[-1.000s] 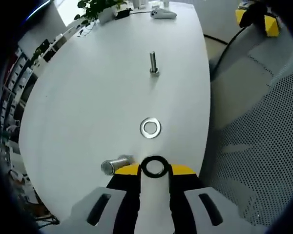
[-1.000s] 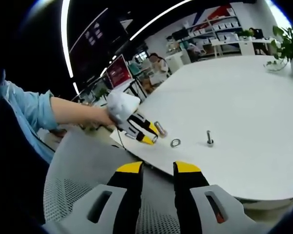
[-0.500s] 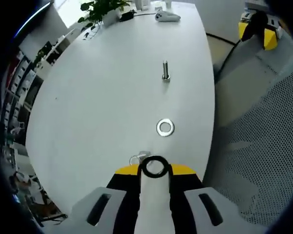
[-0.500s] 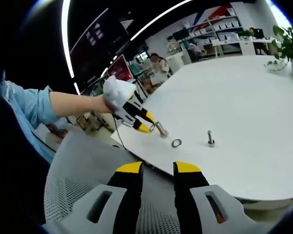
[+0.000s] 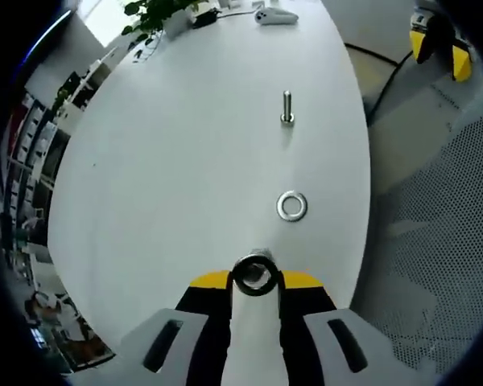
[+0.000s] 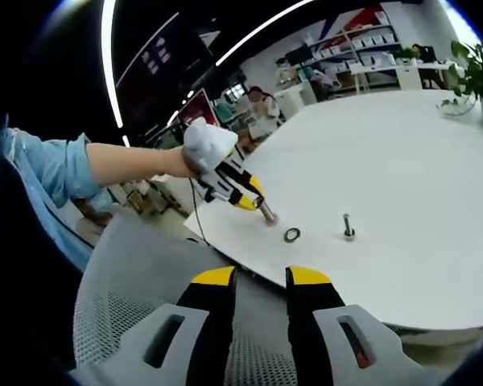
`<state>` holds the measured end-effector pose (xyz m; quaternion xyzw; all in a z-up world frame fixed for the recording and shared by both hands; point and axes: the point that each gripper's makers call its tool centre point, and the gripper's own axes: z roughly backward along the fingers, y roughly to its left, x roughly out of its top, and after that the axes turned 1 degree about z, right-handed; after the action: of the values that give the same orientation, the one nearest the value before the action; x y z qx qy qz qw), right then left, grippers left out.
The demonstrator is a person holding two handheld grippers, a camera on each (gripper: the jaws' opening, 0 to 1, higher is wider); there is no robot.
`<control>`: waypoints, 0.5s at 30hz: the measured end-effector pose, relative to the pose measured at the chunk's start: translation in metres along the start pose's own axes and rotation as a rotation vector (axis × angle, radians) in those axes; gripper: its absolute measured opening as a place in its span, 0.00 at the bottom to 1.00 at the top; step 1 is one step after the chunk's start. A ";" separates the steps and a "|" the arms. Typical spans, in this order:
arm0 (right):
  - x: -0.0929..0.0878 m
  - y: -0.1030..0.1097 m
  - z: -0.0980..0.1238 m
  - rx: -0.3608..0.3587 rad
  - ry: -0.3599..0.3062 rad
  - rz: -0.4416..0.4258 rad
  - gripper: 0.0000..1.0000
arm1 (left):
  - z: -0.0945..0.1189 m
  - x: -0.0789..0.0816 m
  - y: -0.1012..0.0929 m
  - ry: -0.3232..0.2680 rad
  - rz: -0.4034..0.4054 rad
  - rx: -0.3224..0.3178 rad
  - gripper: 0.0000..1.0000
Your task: Place the washer onto the threaded stud by aligning its center hole with the stud, sliding it down to the base, and recovering from edge contact or off-axis alignment until the washer reaches the visible bottom stop.
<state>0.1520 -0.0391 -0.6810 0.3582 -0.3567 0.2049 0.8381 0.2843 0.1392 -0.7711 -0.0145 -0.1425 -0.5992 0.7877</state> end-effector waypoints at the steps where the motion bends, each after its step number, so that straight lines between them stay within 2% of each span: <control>1: 0.000 0.000 0.000 0.000 0.000 0.000 0.27 | 0.000 0.000 0.001 0.002 0.002 -0.002 0.19; 15: 0.000 0.000 -0.001 0.003 -0.001 -0.001 0.27 | -0.017 -0.001 0.001 0.048 -0.032 -0.028 0.19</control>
<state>0.1523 -0.0386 -0.6812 0.3597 -0.3568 0.2047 0.8375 0.2883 0.1375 -0.7876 -0.0088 -0.1156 -0.6139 0.7808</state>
